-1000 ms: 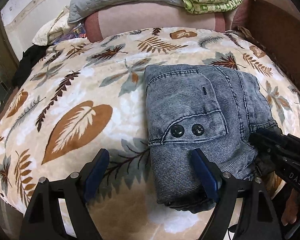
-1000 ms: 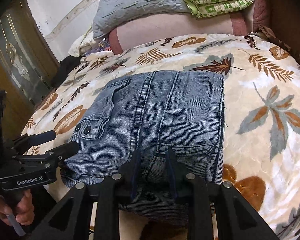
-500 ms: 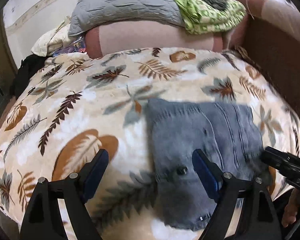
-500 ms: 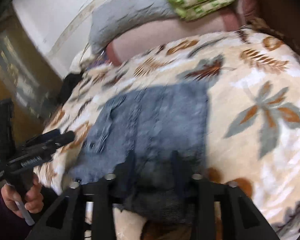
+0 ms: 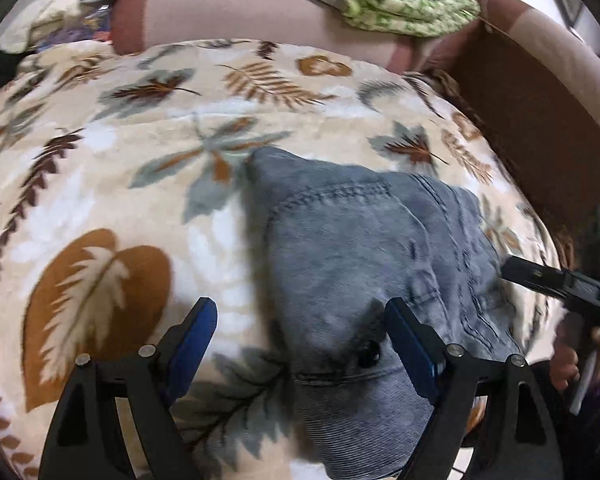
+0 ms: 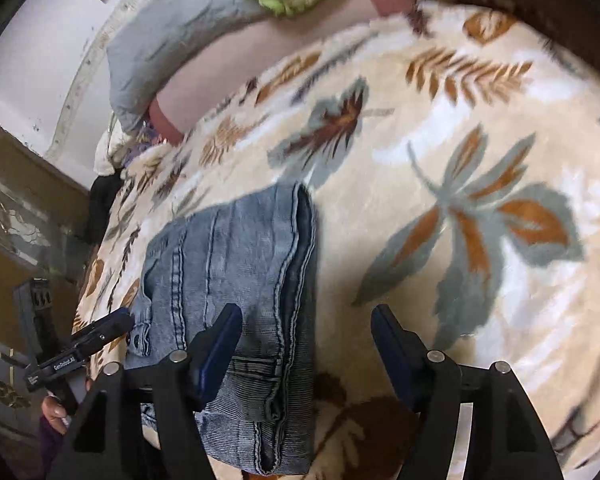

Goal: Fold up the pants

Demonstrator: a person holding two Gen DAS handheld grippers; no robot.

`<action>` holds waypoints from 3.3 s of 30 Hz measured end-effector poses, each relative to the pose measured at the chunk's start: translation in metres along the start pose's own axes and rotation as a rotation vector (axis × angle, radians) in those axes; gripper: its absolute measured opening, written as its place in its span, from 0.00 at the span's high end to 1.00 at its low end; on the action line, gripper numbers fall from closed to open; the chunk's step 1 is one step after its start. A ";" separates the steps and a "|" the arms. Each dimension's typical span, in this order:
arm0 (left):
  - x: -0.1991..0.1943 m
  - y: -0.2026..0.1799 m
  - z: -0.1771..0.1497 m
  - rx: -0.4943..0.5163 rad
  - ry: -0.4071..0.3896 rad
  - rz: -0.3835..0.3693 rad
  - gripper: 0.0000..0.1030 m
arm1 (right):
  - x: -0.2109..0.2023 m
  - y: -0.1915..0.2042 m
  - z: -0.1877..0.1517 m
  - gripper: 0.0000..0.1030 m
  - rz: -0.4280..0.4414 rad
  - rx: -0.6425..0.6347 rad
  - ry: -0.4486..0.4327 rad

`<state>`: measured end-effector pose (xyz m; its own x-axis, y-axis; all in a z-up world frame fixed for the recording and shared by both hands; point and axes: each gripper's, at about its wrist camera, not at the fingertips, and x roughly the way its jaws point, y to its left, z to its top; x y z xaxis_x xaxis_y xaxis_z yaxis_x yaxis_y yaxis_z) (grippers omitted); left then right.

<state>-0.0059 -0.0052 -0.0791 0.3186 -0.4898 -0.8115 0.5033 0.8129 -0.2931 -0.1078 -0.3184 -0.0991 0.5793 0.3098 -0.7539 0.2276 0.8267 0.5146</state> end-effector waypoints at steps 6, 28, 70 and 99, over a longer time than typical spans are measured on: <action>0.006 0.003 -0.003 0.013 0.011 -0.108 0.16 | 0.024 0.014 -0.005 0.31 0.046 -0.030 0.063; 0.007 -0.017 -0.003 0.064 -0.032 -0.274 0.26 | 0.034 0.071 -0.012 0.68 0.080 -0.260 -0.007; -0.129 -0.004 0.004 -0.062 -0.382 0.520 0.20 | -0.056 0.202 -0.027 0.26 -0.247 -0.488 -0.414; -0.253 -0.066 -0.061 -0.060 -0.627 0.672 0.08 | -0.112 0.253 -0.110 0.00 -0.288 -0.599 -0.742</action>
<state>-0.1688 0.0840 0.1149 0.9147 0.0245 -0.4033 0.0181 0.9947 0.1015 -0.2017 -0.0923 0.0706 0.9533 -0.1434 -0.2660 0.1225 0.9880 -0.0936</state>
